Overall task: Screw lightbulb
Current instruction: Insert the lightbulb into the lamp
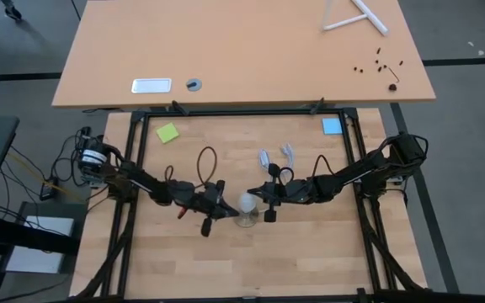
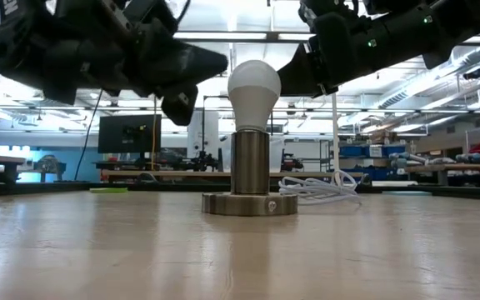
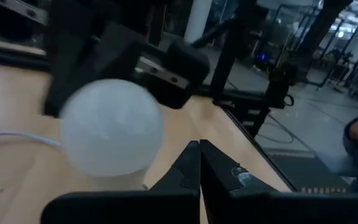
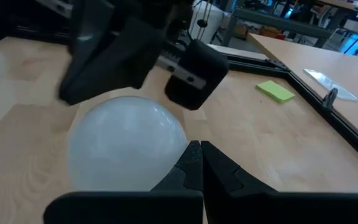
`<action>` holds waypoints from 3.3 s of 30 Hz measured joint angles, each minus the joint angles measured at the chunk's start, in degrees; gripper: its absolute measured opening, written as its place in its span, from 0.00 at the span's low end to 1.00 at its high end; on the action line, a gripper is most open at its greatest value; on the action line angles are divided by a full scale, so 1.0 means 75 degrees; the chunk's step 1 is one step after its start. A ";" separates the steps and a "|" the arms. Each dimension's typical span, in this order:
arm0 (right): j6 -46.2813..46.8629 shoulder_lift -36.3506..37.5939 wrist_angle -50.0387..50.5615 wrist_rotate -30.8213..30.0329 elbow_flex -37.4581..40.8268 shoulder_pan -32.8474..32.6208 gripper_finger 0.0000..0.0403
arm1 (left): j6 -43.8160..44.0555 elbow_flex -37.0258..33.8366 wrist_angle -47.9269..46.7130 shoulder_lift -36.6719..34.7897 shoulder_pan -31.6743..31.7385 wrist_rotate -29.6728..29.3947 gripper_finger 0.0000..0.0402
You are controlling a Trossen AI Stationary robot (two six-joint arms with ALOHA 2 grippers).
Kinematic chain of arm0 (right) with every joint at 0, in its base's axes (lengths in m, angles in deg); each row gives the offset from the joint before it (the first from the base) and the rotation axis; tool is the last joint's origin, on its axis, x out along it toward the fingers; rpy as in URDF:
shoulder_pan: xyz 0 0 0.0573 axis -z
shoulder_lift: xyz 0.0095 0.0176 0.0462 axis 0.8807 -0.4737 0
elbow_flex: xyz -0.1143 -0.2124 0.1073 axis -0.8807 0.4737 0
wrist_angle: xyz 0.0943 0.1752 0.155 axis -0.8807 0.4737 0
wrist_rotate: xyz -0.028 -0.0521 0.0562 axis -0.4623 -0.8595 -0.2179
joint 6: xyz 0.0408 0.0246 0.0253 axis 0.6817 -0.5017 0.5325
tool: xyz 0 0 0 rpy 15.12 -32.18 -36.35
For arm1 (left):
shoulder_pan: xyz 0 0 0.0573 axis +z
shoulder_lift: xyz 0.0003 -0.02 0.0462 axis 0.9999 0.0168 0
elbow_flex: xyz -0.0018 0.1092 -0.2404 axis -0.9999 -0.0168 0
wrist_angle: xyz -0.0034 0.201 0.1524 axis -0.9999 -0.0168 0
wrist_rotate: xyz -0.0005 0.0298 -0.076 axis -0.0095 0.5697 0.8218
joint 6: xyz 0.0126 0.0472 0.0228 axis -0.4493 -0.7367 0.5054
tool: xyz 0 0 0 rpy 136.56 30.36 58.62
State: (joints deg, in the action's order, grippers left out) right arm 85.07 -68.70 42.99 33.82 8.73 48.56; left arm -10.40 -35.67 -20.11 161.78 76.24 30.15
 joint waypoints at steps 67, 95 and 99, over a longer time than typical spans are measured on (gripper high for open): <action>-0.0115 0.0356 0.0166 -0.0727 0.0000 -0.0428 0.00 | -0.0043 0.0631 -0.2803 -0.0475 -0.0058 -0.1434 0.01; 0.0239 0.0350 0.0172 -0.0708 0.0000 -0.0370 0.00 | -0.0009 0.0631 -0.2739 -0.0476 -0.0058 -0.1428 0.01; 0.0239 0.0350 0.0175 -0.0708 0.0000 -0.0370 0.00 | -0.0009 0.0631 -0.2739 -0.0475 -0.0058 -0.1422 0.01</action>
State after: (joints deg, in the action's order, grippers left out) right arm 86.86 -66.08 44.29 28.51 8.73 45.78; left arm -10.47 -30.94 -40.65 158.21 75.81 19.48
